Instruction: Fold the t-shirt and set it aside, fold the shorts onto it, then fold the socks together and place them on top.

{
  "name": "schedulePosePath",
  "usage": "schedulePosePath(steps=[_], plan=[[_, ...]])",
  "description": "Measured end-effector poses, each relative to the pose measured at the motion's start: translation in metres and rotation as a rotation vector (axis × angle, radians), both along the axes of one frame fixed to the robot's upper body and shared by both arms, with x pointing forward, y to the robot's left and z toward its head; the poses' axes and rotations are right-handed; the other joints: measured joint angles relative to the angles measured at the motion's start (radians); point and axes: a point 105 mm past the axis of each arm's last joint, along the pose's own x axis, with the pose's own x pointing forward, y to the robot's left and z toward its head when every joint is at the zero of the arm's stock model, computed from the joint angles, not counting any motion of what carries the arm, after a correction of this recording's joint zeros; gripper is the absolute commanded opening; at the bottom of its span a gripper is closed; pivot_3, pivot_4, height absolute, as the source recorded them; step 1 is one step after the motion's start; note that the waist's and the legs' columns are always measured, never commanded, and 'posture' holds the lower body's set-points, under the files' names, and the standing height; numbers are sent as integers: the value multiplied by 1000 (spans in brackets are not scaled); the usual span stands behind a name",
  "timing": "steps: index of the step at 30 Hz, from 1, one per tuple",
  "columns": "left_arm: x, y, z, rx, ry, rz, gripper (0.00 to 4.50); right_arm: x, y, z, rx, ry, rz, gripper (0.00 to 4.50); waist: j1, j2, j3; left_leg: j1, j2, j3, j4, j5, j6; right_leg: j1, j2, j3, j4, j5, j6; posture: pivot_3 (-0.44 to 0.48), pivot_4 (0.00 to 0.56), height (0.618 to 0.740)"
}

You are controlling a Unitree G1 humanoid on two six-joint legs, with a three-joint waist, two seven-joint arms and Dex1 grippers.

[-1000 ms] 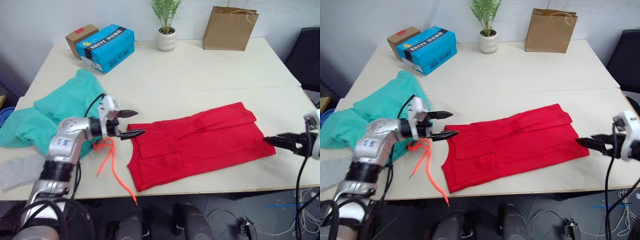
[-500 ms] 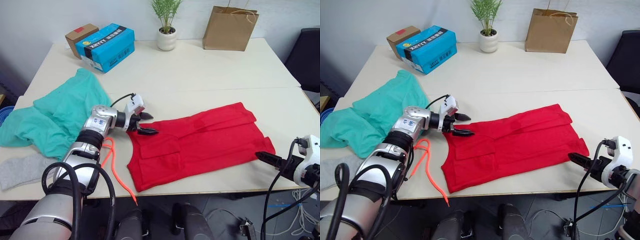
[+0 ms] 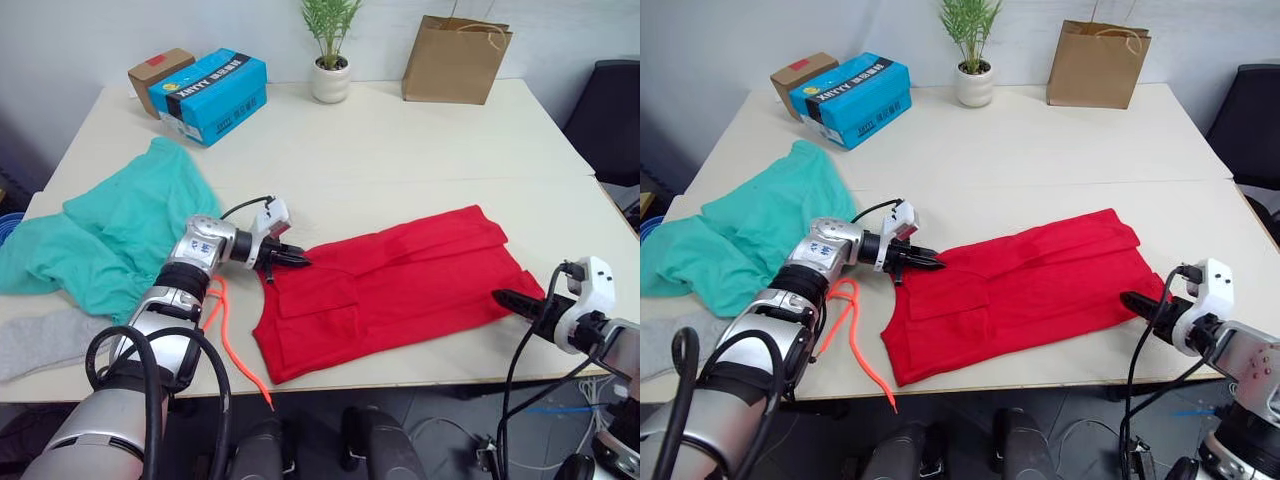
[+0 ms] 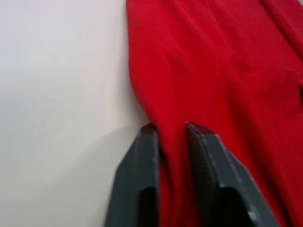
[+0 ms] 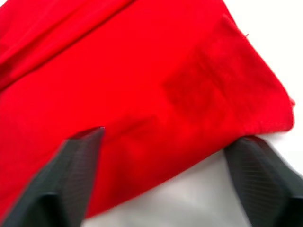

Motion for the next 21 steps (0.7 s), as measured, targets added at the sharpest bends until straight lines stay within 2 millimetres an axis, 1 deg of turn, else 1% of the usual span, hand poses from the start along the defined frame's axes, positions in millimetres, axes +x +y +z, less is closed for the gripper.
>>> schedulePosePath(steps=[4, 7, 8, 10, 14, 15, 17, 19, 21], plan=[[-5, 6, 1, 3, -17, 16, 0, 20, 10, 1, -7, -45, 52, 1140, -8, 0, 0, 0, 0, 0, -1, 0, -1, 0, 0, 0, 1, 0, 0, 0, 150, 740], [-14, 12, 0, -2, -12, 47, 0, 36, 21, 2, -11, -81, 105, 123, -14, 0, 0, 0, 0, 0, -1, 1, -1, -1, 0, 1, 1, 0, 0, 0, 150, 740], [-18, 15, 1, -9, -11, 66, 0, 42, 25, 3, -14, -96, 123, 48, -15, 0, 0, 0, 0, 1, -1, 1, -1, -1, 0, 1, 1, 0, 0, 0, 150, 740], [-27, 17, 1, -30, 1, 113, 0, 56, 30, 8, -27, -135, 148, 48, -15, 1, 0, 1, 0, 1, -1, 2, -1, -1, 0, 1, 2, 0, 0, 0, 150, 740], [-44, 26, 2, -63, 10, 235, 0, 84, 48, 18, -91, -214, 219, 48, -14, 1, 0, 1, 0, 1, -1, 2, -1, 0, 0, 3, 2, 0, 0, 0, 150, 740], [-46, 27, 3, -72, 12, 253, 0, 88, 50, 19, -104, -224, 230, 48, -14, 1, 0, 1, 0, 1, -1, 2, -1, 0, 0, 3, 2, 0, 0, 0, 150, 740], [-55, 34, 4, -96, 14, 344, 0, 101, 61, 22, -154, -260, 276, 48, -13, 1, 0, 1, 0, 1, -1, 2, -1, 0, 0, 4, 2, 0, 1, 0, 150, 740], [-62, 37, 4, -112, 23, 391, 0, 109, 68, 23, -185, -283, 307, 48, -12, 1, 1, 1, 0, 1, -1, 2, -1, 0, 0, 4, 2, 0, 1, 0, 150, 740], [-76, 41, 2, -123, 36, 449, 0, 120, 81, 28, -221, -321, 348, 48, -13, 1, 1, 1, 0, 1, -1, 2, -1, 0, 0, 4, 2, 0, 1, 0, 150, 740]])
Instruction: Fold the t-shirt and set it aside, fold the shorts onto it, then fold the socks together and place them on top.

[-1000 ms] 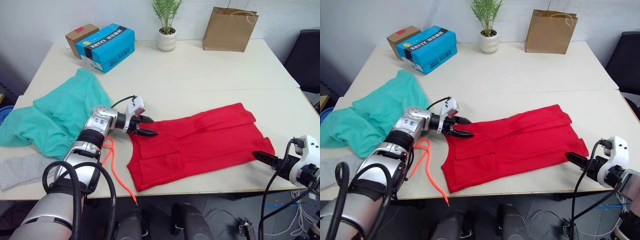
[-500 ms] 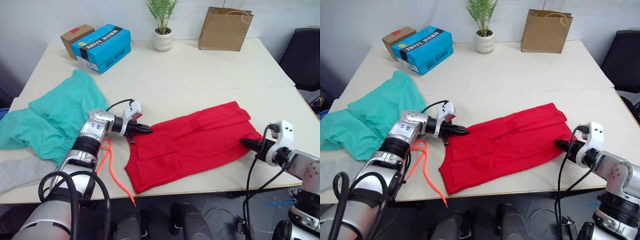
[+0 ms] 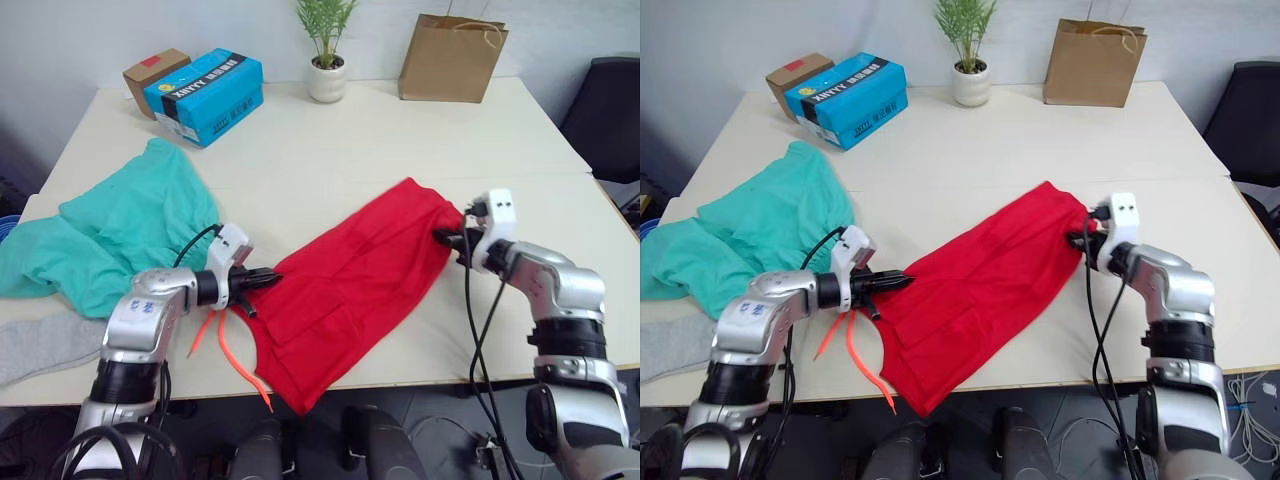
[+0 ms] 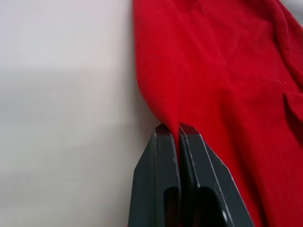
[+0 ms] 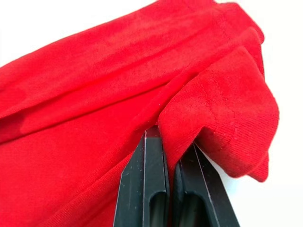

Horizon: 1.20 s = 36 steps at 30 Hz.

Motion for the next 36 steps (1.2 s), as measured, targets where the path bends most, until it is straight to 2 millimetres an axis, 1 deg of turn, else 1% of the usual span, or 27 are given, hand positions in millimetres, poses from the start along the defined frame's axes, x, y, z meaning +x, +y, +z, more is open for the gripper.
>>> schedulePosePath(steps=[1, 4, 5, 6, 8, 11, 12, 13, 14, 17, 18, 19, 21, 23, 24, 25, 26, 27, 28, 30, 32, 34, 36], plan=[[-6, 1, -1, -4, 6, 23, 0, 5, 5, 2, -20, -20, 15, 48, 0, 0, 0, 0, 0, 0, 0, 0, 0, 0, 0, 0, 0, 0, 0, 0, 150, 740], [-16, 2, -3, -11, 3, 84, 0, 14, 21, 2, -49, -61, 48, 48, 1, 0, 0, 1, 0, 0, 0, 1, -1, 0, 0, 0, 1, 0, 0, 0, 150, 740], [-23, 3, -4, -15, -4, 111, 0, 17, 30, 2, -51, -78, 61, 48, 0, 0, 0, 1, 0, 0, 0, 1, -1, 0, 0, 0, 0, 0, 0, 0, 150, 740], [-30, -1, -7, -28, -2, 123, 0, 20, 39, 1, -58, -93, 75, 48, -1, 0, 0, 1, 0, 0, 0, 0, -1, 0, 0, 1, 0, 0, 0, 0, 150, 740], [-38, -7, -9, -52, 7, 129, 0, 23, 47, -4, -66, -101, 89, 48, 2, 0, 0, 1, 0, 0, 0, 1, -1, 0, 0, 0, 0, 0, 0, 0, 150, 740], [-44, -5, -8, -47, -4, 162, 0, 27, 49, -6, -66, -108, 90, 48, 13, 0, 0, 1, 0, 0, 0, 1, -1, 1, 0, 1, 0, 0, 0, 0, 150, 740], [-46, -4, -11, -48, 6, 169, 0, 28, 47, -6, -59, -107, 88, 240, 15, 0, 0, 1, 0, 0, 0, 1, -1, 1, 0, 1, 0, 0, 0, 0, 150, 740], [-50, -2, -14, -54, 26, 174, 233, 27, 47, -5, -51, -104, 98, 487, 16, 0, 0, 1, 0, 0, 0, 1, -1, 1, 0, 1, 0, 0, 0, 0, 150, 740], [-52, 0, -16, -63, 42, 168, 497, 26, 46, -5, -48, -95, 117, 704, 18, 0, 0, 1, 0, 0, 0, 1, -1, 0, 0, 1, 0, 0, 0, 0, 150, 740], [-57, 10, -12, -56, 39, 141, 1302, 19, 33, 1, -82, -90, 159, 1716, 25, 1, 0, 0, 0, -1, 0, 1, -1, 0, 0, 1, 0, 0, 0, 0, 150, 740], [-56, 14, -9, -47, 27, 131, 1692, 16, 26, 5, -103, -95, 169, 2136, 25, 1, 0, 0, 0, -1, 0, 0, -1, 0, 0, 1, -1, 0, 0, 0, 150, 740], [-56, 18, -6, -37, 17, 117, 2017, 11, 18, 8, -125, -97, 180, 2474, 27, 1, 0, 0, 0, -1, 0, 0, -1, 0, 0, 0, -2, 0, 0, 0, 150, 740], [-52, 23, 3, -33, 10, 83, 2658, -2, 0, 8, -153, -65, 194, 3156, 31, 1, 0, 0, 0, -1, 0, -1, 0, 1, -1, 0, -2, 0, 0, 0, 150, 740], [-45, 30, 14, -10, 13, 61, 3267, -19, -10, 7, -150, -13, 229, 3814, 30, 1, 0, -1, 0, -2, 0, -1, -1, 1, -1, -1, -2, 0, -1, 0, 150, 740], [-41, 31, 22, -14, 7, 47, 3616, -28, -13, 6, -138, 18, 249, 4223, 30, 1, 1, -1, 0, -3, 0, -1, -1, 1, -1, -1, -3, 0, -1, 0, 150, 740], [-36, 29, 31, -33, -5, 21, 3889, -40, -17, 5, -126, 71, 273, 4484, 31, 2, 1, -1, 0, -3, -1, -1, 0, 1, -1, -1, -3, 0, -1, 0, 150, 740], [-29, 26, 42, -55, -25, -1, 4234, -53, -18, 6, -107, 130, 300, 4500, 32, 3, 2, -1, 0, -3, -1, -2, 0, 1, -1, -1, -3, 0, -1, 0, 150, 740], [-21, 22, 51, -74, -35, -23, 4479, -66, -17, 8, -80, 184, 328, 4500, 34, 3, 2, -1, 0, -3, -1, -2, 0, 1, -1, -1, -3, 0, -1, 0, 150, 740], [-13, 18, 59, -85, -46, -37, 4479, -77, -10, 10, -46, 224, 359, 4500, 38, 3, 2, -1, 0, -3, -1, -2, 0, 1, -1, -2, -3, 0, -1, 0, 150, 740], [0, 6, 74, -93, -64, -75, 4479, -97, 10, 17, 27, 268, 438, 4500, 32, 3, 2, -1, 0, -3, -1, -2, 0, 1, -1, -2, -3, 0, -1, 0, 150, 740], [10, -6, 77, -91, -50, -117, 4479, -114, 25, 16, 89, 317, 467, 4500, 28, 3, 2, 0, 0, -3, -3, -2, -1, 1, -1, -3, -3, 0, -1, 0, 150, 740], [25, -20, 71, -70, -15, -147, 4479, -137, 43, 1, 164, 393, 500, 4500, 34, 2, 1, 0, 0, -4, -4, -1, -2, 1, 0, -4, -4, 0, -1, 0, 150, 740], [42, -33, 63, -48, 19, -166, 4479, -162, 70, -20, 229, 474, 553, 4500, 47, 2, 1, -1, 0, -3, -5, 0, -2, -1, 0, -5, -4, 0, -1, 0, 150, 740]])
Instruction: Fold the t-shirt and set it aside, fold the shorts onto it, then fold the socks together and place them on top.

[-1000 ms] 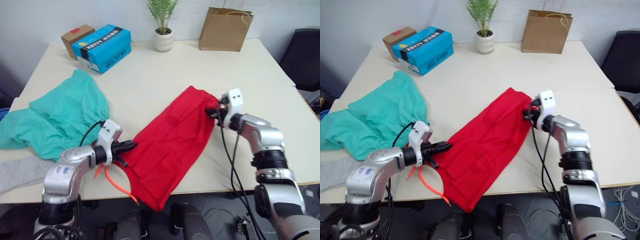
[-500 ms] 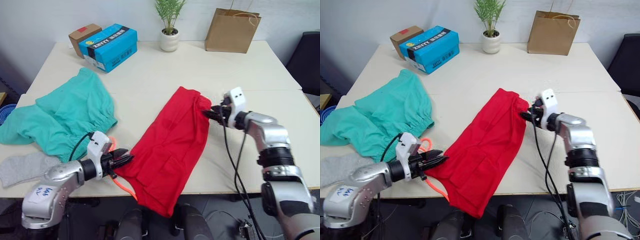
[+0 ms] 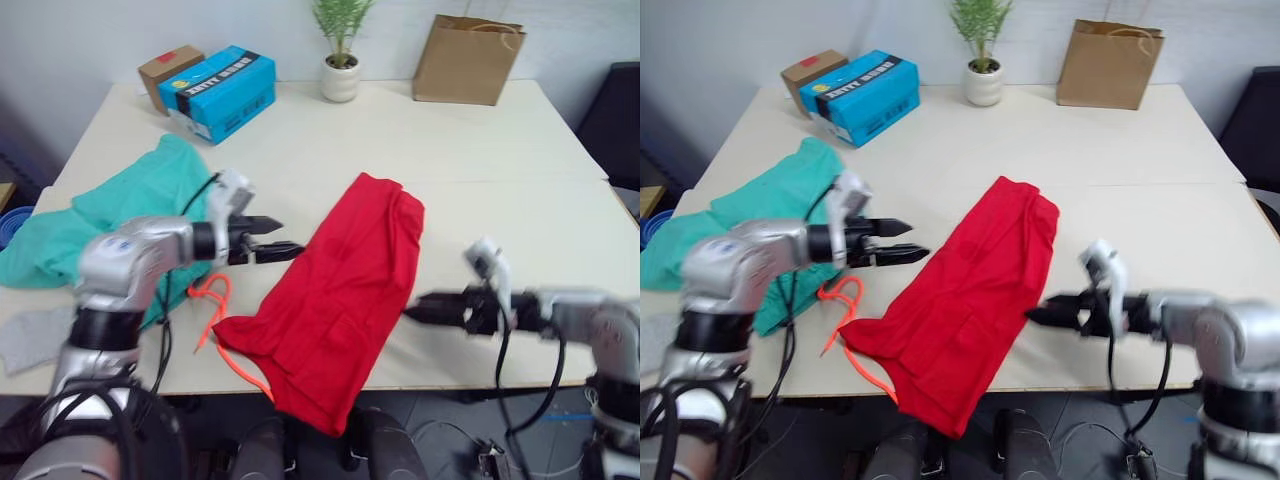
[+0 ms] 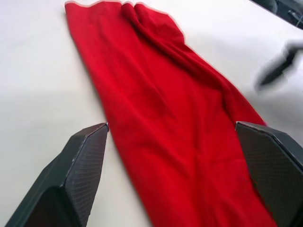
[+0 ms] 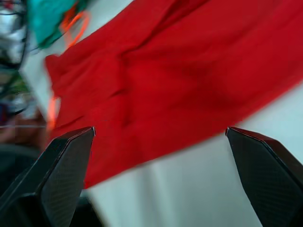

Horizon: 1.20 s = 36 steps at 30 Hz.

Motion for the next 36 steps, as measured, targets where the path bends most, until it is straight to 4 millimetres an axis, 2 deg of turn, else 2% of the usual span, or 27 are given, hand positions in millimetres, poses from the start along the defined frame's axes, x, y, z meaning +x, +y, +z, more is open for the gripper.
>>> schedulePosePath(steps=[2, 5, 11, 15, 20, 22, 26, 31, 32, 33, 36], plan=[[14, -11, -12, 37, 27, -19, 4479, -14, 13, -12, 1, 30, -2, 4500, 1, 0, 0, -3, -1, 1, 2, 0, 2, -3, 0, 1, 0, 0, 0, 0, 150, 740], [33, -18, -27, 57, 67, 3, 4479, -11, 16, -12, -41, -21, -63, 4500, 2, -2, -1, -7, -1, 1, 6, -1, 4, -5, -1, 1, -1, 2, 1, 0, 150, 740], [53, -27, -36, 79, 94, 10, 4479, -15, 25, -14, -45, -35, -78, 4500, 1, -3, -2, -10, -1, 1, 6, 0, 4, -8, -1, 0, 0, 2, 1, 0, 150, 740], [59, -34, -36, 59, 112, 10, 4479, -19, 25, -12, -27, -27, -77, 4500, 1, -4, -2, -11, -1, 0, 6, 0, 5, -9, -1, -1, 0, 2, 1, 0, 150, 740], [61, -35, -37, 25, 138, 13, 4479, -28, 2, -4, -40, 2, -67, 4500, 3, -4, -1, -12, -2, 0, 6, -1, 6, -9, -1, -1, 0, 2, 1, 0, 150, 740], [62, -36, -37, 21, 138, 17, 4479, -28, -1, -3, -43, 6, -76, 4500, 3, -5, -1, -12, -2, 0, 6, -1, 6, -9, -1, -1, 0, 2, 1, 0, 150, 740], [63, -43, -37, 18, 150, 14, 4479, -26, 2, -12, -52, 42, -94, 4500, 3, -5, -1, -12, -2, 0, 7, 0, 7, -9, -1, -1, 0, 2, 1, 0, 150, 740], [62, -47, -39, 22, 159, 7, 4479, -25, 23, -17, -12, 50, -76, 4500, 2, -8, -3, -11, -1, 0, 7, 0, 6, -8, -1, -1, 1, 2, 1, 0, 150, 740], [62, -48, -40, 22, 156, 4, 4073, -25, 28, -18, -6, 50, -68, 4500, 2, -9, -4, -11, -1, 0, 7, 0, 6, -8, -1, -1, 1, 2, 1, 0, 150, 740], [62, -49, -40, 18, 159, 3, 3883, -25, 31, -18, -5, 48, -59, 4500, 2, -9, -4, -11, -1, 0, 7, 0, 6, -8, -1, -1, 1, 2, 1, 0, 150, 740], [63, -51, -44, -21, 185, 28, 2915, -24, 40, -19, -5, 50, -30, 3903, 0, -9, -4, -11, -1, 0, 7, 0, 6, -8, -1, -1, 1, 2, 1, 0, 150, 740]])
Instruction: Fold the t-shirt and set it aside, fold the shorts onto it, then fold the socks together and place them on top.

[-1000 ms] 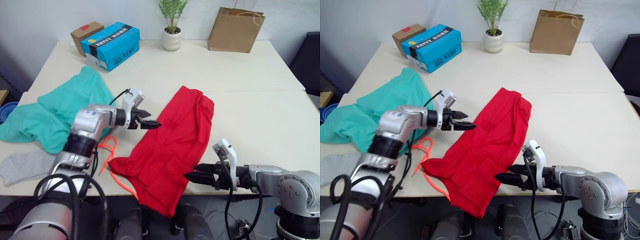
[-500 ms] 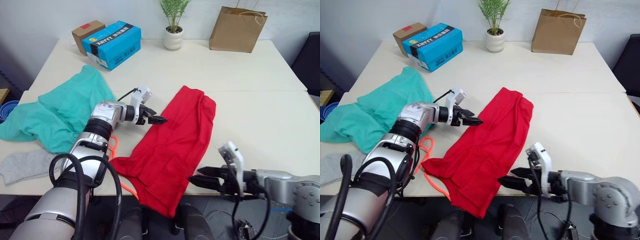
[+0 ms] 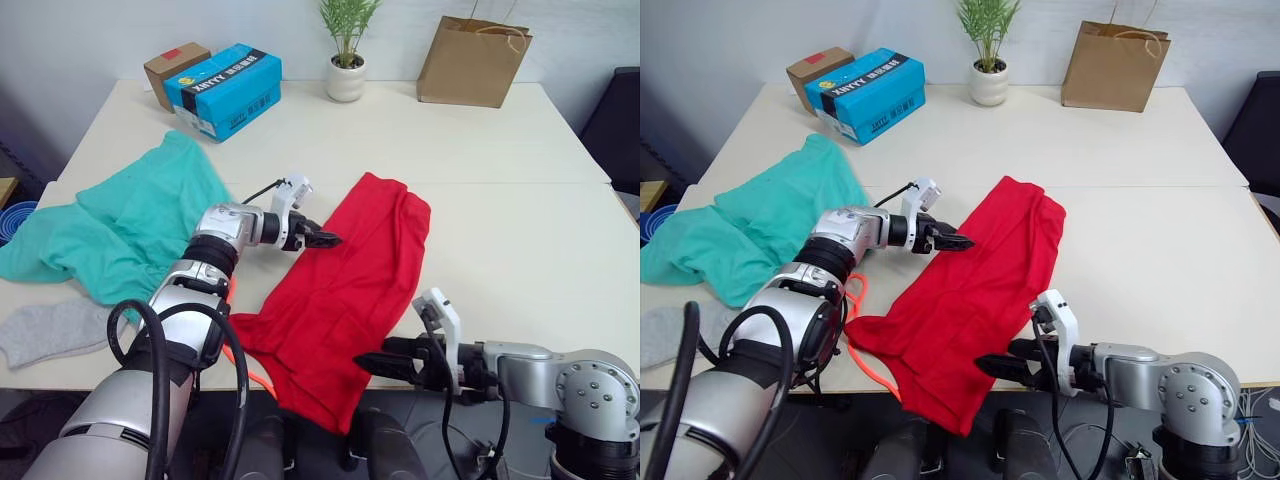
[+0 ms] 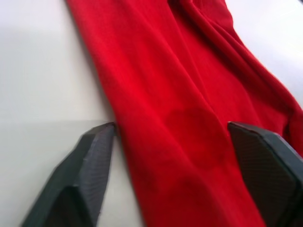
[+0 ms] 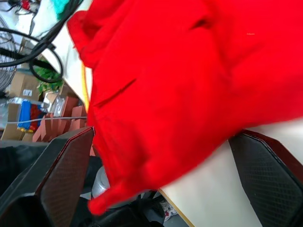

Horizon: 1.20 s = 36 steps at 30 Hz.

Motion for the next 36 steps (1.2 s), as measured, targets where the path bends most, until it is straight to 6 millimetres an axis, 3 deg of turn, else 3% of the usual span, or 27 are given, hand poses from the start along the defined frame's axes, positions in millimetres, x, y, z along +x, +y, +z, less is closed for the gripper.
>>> schedulePosePath(steps=[8, 9, 11, 19, 22, 29, 36], plan=[[0, -1, -9, 44, -7, -3, 216, 1, 6, -11, -48, 24, 34, 999, 1, 0, 0, 0, 0, 0, 0, 0, 0, 0, 0, 0, 0, 0, 0, 0, 150, 740], [1, -1, -9, 55, -17, -2, 0, 0, 6, -13, -54, 27, 40, 647, 1, 0, 0, 0, 0, 0, 0, 0, 0, 0, 0, 0, 0, 0, 0, 0, 150, 740], [1, -2, -10, 64, -32, -3, 0, 1, 5, -12, -54, 23, 42, 41, 1, 0, 0, 0, 0, 0, 0, 0, 0, 0, 0, 0, 0, 0, 0, 0, 150, 740], [8, 0, -14, 24, -103, 69, 0, 1, -7, -9, -76, 5, 52, 41, 2, 0, 0, 0, 0, 0, 2, 0, 1, 1, -1, 0, 0, 1, 1, 0, 150, 740], [9, 3, -15, 19, -132, 96, 0, 4, -24, -2, -110, -15, 60, 41, -1, 0, 0, 1, 0, 0, 2, 0, 2, 2, -1, 0, 0, 1, 1, 0, 150, 740], [9, 35, -11, 14, -159, 272, 0, 35, -64, 13, -208, -84, 24, 41, -18, 0, 0, 1, 0, 0, 1, 1, 0, 1, 0, 0, 1, 1, 1, 0, 150, 740], [-15, 49, -2, 8, -163, 375, 0, 68, -77, 9, -232, -128, 62, 41, -19, 0, 0, 1, 0, 1, 2, 3, -1, 2, 0, 0, 1, 1, 1, 0, 150, 740]])
